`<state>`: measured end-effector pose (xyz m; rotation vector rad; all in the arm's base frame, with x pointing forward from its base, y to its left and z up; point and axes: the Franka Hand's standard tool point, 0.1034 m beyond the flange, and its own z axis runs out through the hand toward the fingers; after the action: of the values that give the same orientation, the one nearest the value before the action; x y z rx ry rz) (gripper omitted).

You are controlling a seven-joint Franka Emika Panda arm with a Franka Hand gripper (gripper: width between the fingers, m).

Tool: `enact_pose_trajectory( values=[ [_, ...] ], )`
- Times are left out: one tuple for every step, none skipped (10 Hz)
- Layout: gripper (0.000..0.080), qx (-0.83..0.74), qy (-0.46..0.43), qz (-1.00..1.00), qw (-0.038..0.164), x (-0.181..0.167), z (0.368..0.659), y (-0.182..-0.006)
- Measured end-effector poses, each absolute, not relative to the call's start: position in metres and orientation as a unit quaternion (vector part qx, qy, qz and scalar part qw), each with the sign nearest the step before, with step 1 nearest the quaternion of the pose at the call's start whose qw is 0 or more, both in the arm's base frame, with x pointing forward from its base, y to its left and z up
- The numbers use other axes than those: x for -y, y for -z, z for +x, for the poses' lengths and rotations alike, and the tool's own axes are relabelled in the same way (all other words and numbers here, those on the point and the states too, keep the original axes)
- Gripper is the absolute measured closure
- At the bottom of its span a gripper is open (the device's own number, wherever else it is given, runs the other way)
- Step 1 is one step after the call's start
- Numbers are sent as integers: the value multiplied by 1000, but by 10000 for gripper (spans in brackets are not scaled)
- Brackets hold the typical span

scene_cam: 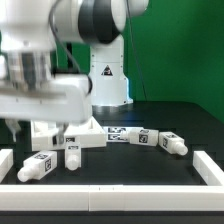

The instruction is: Assemble one leg

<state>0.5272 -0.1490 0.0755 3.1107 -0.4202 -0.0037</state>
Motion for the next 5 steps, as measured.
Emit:
enact_pose_trajectory(
  values=[
    [151,106,-9,994,2,144,514,-84],
    [151,95,-27,995,3,144,506,-95],
    [151,120,-57,991,5,147,505,-99],
    [151,117,-49,992,4,146,503,-95],
    [151,117,-50,992,4,146,504,-95]
  ],
)
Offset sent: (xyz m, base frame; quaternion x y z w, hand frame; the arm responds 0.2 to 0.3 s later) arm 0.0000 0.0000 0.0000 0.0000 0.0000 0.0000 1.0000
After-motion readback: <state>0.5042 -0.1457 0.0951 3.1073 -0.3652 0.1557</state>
